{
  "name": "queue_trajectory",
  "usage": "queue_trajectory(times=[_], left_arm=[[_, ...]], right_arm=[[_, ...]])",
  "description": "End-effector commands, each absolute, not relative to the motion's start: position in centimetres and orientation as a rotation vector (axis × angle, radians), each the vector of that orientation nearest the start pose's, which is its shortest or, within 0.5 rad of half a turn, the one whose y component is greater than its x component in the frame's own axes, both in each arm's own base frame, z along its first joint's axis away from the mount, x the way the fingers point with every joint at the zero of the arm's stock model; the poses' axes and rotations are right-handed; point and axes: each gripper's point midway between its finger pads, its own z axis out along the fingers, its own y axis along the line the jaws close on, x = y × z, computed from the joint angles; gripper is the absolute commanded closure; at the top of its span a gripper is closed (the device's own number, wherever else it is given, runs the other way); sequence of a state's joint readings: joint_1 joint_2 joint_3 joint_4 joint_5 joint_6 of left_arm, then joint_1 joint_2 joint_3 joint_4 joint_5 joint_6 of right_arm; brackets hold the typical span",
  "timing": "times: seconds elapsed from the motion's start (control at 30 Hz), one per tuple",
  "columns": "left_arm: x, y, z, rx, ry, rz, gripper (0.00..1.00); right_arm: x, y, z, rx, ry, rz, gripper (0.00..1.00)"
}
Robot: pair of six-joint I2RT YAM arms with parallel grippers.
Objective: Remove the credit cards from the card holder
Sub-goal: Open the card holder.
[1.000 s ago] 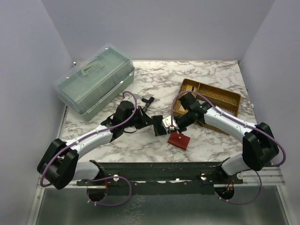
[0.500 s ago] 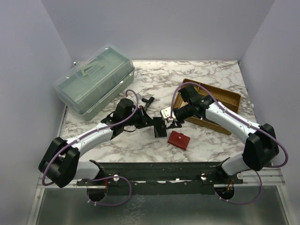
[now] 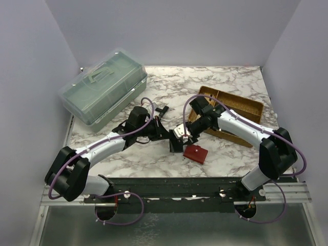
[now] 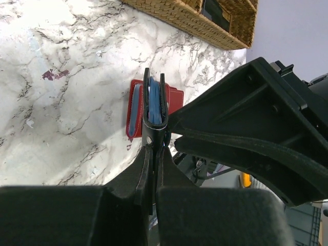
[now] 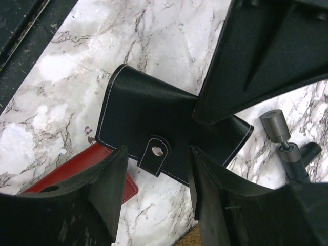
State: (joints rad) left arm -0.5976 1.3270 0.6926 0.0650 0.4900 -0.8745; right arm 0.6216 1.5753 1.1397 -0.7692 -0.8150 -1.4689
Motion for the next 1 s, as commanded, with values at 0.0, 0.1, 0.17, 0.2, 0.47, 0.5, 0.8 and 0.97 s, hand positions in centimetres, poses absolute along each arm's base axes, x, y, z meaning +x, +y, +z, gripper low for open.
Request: queue_trajectory(times=[0.0,0.1,0.17,0.2,0.47,0.5,0.8,0.97], left_arm=[[23.1,-29.9,15.0,0.06,2.361,-1.366,1.0],[23.2,-30.0,14.9,0.058,2.365,-1.365,1.0],[23.3,-30.0,14.7,0.055,2.367,-1.362,1.0],[23.3,-30.0,14.7,0.054,2.368,-1.362,1.0],[23.3,-30.0,15.0,0.063,2.358,-1.366,1.0],[23.3,-29.9,15.0,0.061,2.357,-1.363,1.0],[23.3,-28.9,14.8,0.052,2.349,-1.319,1.0],[23.1,-28.5,14.9,0.055,2.343,-1.312,1.0]], right_arm=[[21.1,28.0,11.3,-2.211,0.99,0.78,0.47],[20.1,28.2,11.6,-2.211,0.968,0.822,0.5],[19.6,28.2,11.6,-2.224,0.961,0.829,0.53],[19.5,28.1,11.4,-2.232,0.961,0.825,0.56],[20.5,27.4,10.3,-2.264,1.015,0.737,0.98],[20.6,27.4,10.3,-2.264,1.019,0.737,1.0],[18.5,26.0,10.4,-2.28,1.066,0.794,1.0],[18.7,25.5,10.0,-2.265,1.149,0.77,1.0]])
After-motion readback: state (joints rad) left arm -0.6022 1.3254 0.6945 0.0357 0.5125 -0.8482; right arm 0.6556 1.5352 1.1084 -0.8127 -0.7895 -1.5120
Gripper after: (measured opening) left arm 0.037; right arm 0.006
